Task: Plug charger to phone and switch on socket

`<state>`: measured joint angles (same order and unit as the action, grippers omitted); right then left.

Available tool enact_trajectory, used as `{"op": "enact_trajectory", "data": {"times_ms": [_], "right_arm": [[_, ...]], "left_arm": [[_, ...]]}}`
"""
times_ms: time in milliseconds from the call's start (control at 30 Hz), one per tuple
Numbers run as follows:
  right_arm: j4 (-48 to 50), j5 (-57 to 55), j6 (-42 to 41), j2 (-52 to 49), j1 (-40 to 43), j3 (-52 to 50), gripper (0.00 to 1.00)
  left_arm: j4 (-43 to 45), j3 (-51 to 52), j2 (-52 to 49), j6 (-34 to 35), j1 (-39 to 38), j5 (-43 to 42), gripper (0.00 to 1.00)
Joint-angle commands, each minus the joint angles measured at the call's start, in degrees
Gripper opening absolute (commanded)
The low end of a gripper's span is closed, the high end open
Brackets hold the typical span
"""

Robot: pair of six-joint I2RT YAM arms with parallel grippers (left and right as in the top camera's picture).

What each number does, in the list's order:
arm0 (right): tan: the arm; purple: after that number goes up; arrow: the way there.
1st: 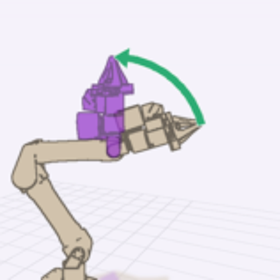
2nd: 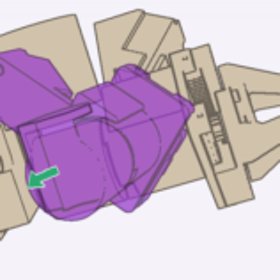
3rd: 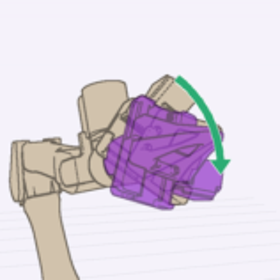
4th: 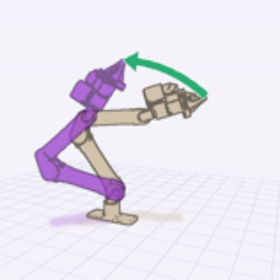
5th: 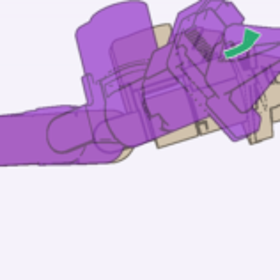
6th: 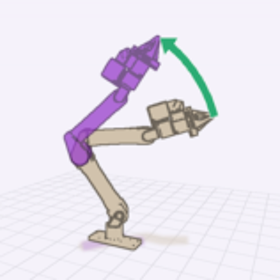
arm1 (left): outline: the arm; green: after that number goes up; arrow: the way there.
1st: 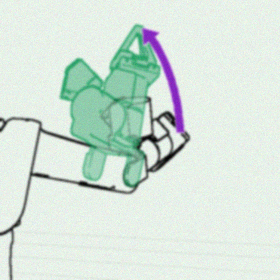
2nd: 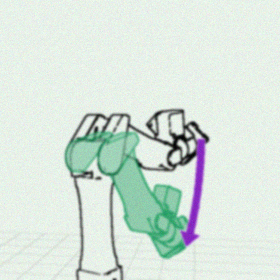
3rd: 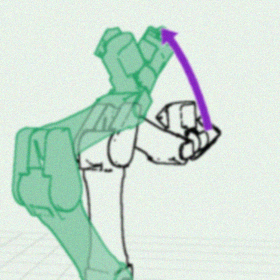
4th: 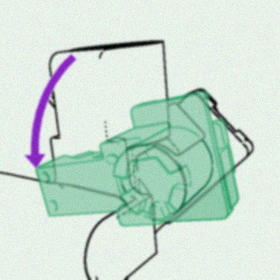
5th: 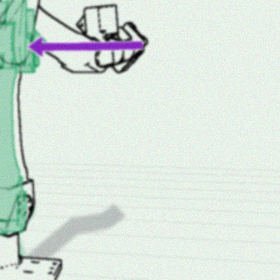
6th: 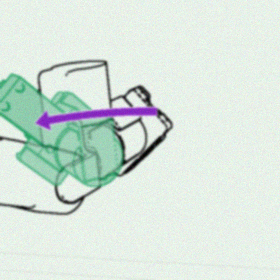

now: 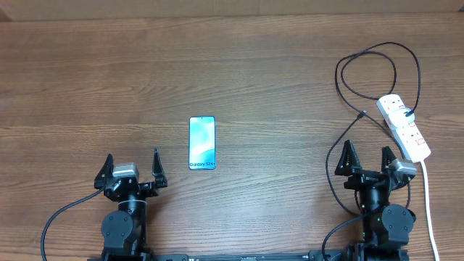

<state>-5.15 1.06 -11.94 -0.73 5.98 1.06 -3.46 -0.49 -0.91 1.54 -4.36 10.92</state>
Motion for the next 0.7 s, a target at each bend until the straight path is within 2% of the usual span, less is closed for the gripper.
{"op": "enact_trajectory", "data": {"times_ms": [0,233,300,467,533,667], "right_arm": [[0.35,-0.11,0.24,0.57,-0.37,-0.61,1.00],[0.33,-0.13,0.24,0.55,-1.14,-0.61,1.00],[0.33,-0.13,0.22,0.57,-1.14,-0.61,1.00],[0.33,-0.13,0.24,0.57,-1.14,-0.61,1.00],[0.33,-0.13,0.24,0.57,-1.14,-0.61,1.00],[0.33,-0.13,0.22,0.55,-1.14,-0.61,1.00]], "left_arm": [[0.07,0.20,0.59,1.03,0.33,-0.02,1.00],[1.60,0.20,0.59,1.29,0.33,-0.17,1.00],[2.54,0.20,0.59,3.15,0.28,-3.04,1.00],[12.63,0.13,0.59,1.73,0.26,-3.10,1.00],[16.90,0.11,0.59,1.84,0.26,-6.45,1.00],[16.70,-0.96,0.59,4.94,0.26,-10.99,1.00]]}}
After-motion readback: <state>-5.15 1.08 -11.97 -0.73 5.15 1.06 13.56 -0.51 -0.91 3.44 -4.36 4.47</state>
